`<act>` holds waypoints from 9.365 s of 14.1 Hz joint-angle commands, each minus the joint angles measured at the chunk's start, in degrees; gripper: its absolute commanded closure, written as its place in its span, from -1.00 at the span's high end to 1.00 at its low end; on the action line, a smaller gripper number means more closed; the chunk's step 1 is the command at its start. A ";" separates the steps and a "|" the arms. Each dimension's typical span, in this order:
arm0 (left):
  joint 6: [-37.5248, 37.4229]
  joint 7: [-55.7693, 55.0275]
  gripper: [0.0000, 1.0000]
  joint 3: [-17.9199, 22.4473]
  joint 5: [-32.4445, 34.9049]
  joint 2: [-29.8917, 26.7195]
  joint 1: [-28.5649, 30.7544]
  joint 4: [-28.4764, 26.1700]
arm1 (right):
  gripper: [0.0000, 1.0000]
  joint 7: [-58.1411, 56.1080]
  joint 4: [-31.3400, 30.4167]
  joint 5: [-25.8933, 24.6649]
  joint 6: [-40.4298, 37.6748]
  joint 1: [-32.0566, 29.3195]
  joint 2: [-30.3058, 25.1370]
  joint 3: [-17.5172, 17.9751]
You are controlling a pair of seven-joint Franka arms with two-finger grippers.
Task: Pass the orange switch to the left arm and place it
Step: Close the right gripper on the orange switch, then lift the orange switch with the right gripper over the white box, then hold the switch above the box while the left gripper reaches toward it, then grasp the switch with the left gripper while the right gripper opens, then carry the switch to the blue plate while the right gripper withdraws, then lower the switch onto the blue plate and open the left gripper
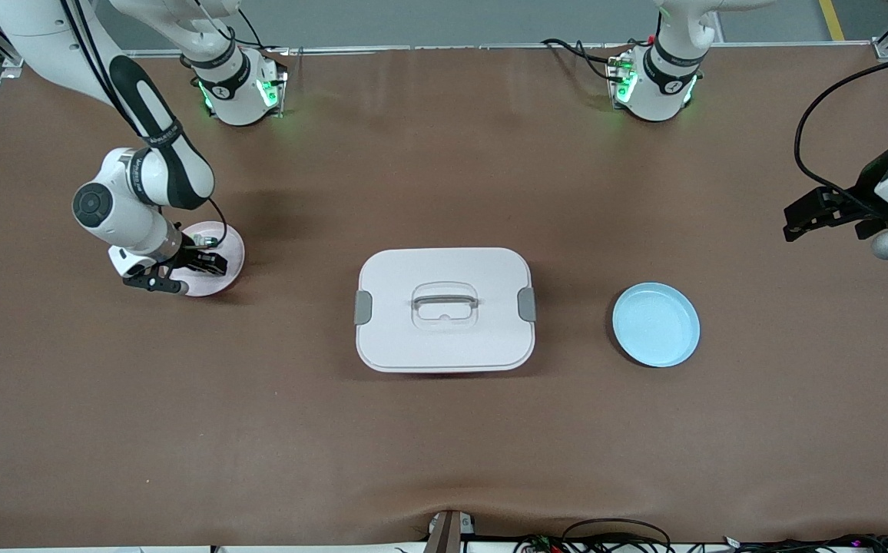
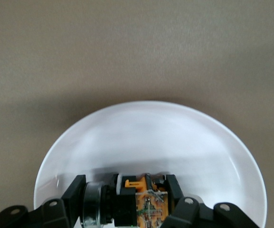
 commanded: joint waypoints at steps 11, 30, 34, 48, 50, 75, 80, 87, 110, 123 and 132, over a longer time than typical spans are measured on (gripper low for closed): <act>0.45 -0.20 1.00 -0.31 -0.23 0.03 -0.22 0.06 | -1.00 37.65 23.69 13.45 -36.13 14.49 -7.52 0.33; 1.24 -0.20 1.00 -0.40 -0.23 0.56 -0.66 0.14 | -1.00 109.92 76.69 23.92 -35.97 39.02 17.86 0.15; 1.24 -0.20 1.00 -0.40 -0.23 0.56 -0.58 0.06 | -1.00 115.30 80.05 24.09 -25.27 43.41 20.60 0.33; 1.24 -0.20 1.00 -0.40 -0.23 0.65 -0.58 0.06 | -1.00 121.45 84.62 24.18 -21.11 44.12 23.95 4.28; 1.24 -0.11 1.00 -0.40 -0.23 0.56 -0.49 0.14 | -1.00 121.45 84.62 24.18 -21.03 44.12 23.95 4.28; 19.70 -6.35 0.94 -16.13 -36.09 -0.05 -0.66 -9.70 | -1.00 121.45 85.50 24.18 -20.85 44.04 23.95 4.46; 25.94 -5.47 0.63 -19.12 -36.09 0.12 -0.75 -13.30 | -1.00 121.45 85.68 24.18 -20.67 44.12 24.03 4.46; 25.33 -5.38 -1.00 -19.82 -35.74 0.30 -0.31 -13.74 | -1.00 121.45 85.77 24.18 -20.33 44.12 24.03 4.37; 22.06 43.44 -1.00 -19.29 -2.35 14.61 20.78 -13.92 | 1.00 28.71 84.45 -4.55 -64.33 33.24 12.70 3.05; 43.24 82.49 -1.00 -19.82 6.96 20.94 20.08 -27.28 | 1.00 1.84 84.45 -10.10 -85.62 9.25 11.11 2.97; 49.57 90.33 -0.79 -19.82 12.51 25.08 16.48 -29.39 | 1.00 2.10 82.78 -8.43 -87.74 0.36 11.46 3.14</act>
